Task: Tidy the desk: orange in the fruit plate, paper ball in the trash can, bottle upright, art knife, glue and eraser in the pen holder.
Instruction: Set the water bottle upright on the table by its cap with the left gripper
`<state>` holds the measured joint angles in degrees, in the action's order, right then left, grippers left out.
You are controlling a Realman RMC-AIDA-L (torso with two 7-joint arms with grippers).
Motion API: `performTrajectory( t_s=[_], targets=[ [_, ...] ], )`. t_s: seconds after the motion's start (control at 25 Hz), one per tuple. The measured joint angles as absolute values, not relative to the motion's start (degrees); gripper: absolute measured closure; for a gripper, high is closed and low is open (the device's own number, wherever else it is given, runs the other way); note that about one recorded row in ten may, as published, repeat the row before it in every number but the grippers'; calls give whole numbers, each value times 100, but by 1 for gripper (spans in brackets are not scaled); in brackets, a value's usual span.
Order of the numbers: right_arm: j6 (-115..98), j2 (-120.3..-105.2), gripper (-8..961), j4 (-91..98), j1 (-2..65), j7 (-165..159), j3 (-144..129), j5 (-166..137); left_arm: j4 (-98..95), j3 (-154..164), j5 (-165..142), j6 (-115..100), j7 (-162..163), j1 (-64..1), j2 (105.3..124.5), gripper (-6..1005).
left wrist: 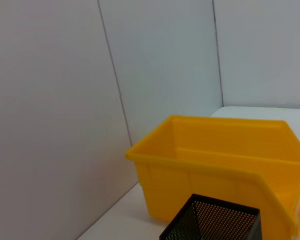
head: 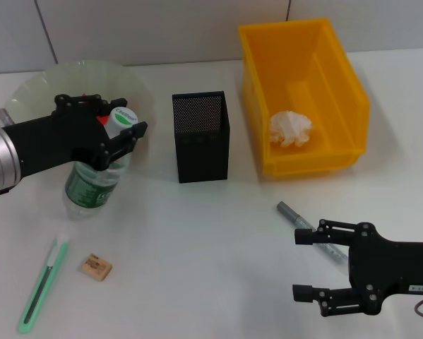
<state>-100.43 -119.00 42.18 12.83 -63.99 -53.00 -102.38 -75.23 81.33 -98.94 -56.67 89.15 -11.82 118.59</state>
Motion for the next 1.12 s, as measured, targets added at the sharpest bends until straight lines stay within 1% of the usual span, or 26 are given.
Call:
performTrajectory(
  t_s=[0.72, 1.12],
  targets=[
    [-9975, -11900, 134, 4218, 1394, -6416, -5299, -10240, -7555, 7913, -9321, -5725, 8864, -752, 11852, 565],
    [-9957, -11900, 134, 4219, 1427, -6422, -5299, -10241, -7618, 7663, -9225, -6029, 8917, -710, 11843, 564]
  ],
)
